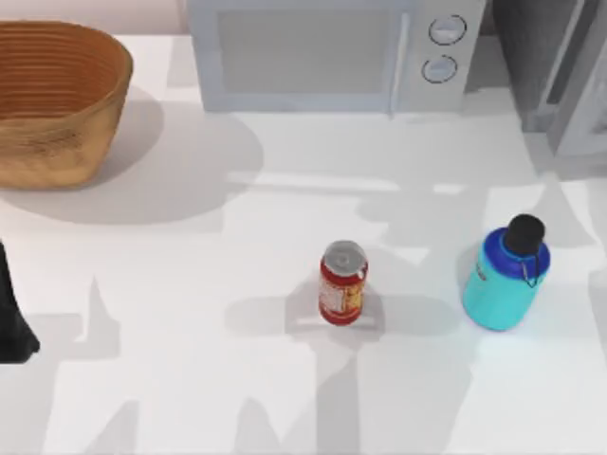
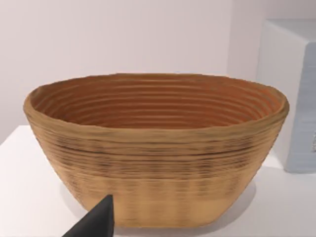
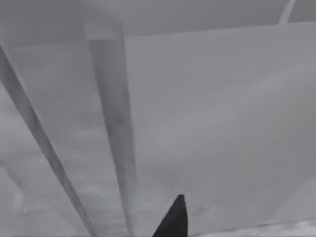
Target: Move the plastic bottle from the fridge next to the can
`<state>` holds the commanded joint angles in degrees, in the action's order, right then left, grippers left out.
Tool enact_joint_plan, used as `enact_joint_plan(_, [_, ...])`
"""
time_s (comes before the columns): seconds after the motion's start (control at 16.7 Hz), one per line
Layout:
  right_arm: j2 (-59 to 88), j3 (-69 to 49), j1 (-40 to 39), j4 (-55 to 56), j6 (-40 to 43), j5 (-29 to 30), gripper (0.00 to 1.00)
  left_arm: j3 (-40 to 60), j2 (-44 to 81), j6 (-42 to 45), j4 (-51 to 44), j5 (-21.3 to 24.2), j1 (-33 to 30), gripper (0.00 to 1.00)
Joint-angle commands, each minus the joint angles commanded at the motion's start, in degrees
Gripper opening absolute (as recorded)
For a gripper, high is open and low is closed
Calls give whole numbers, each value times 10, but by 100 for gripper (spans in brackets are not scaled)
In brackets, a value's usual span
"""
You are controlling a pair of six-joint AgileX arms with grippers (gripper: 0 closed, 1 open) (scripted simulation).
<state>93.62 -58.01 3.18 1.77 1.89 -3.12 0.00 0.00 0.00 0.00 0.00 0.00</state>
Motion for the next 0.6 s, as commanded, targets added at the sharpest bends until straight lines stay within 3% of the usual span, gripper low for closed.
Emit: enact_joint_plan(0.6, [30, -30, -10, 1, -17, 21, 100, 0, 0, 0, 0, 0, 0, 100])
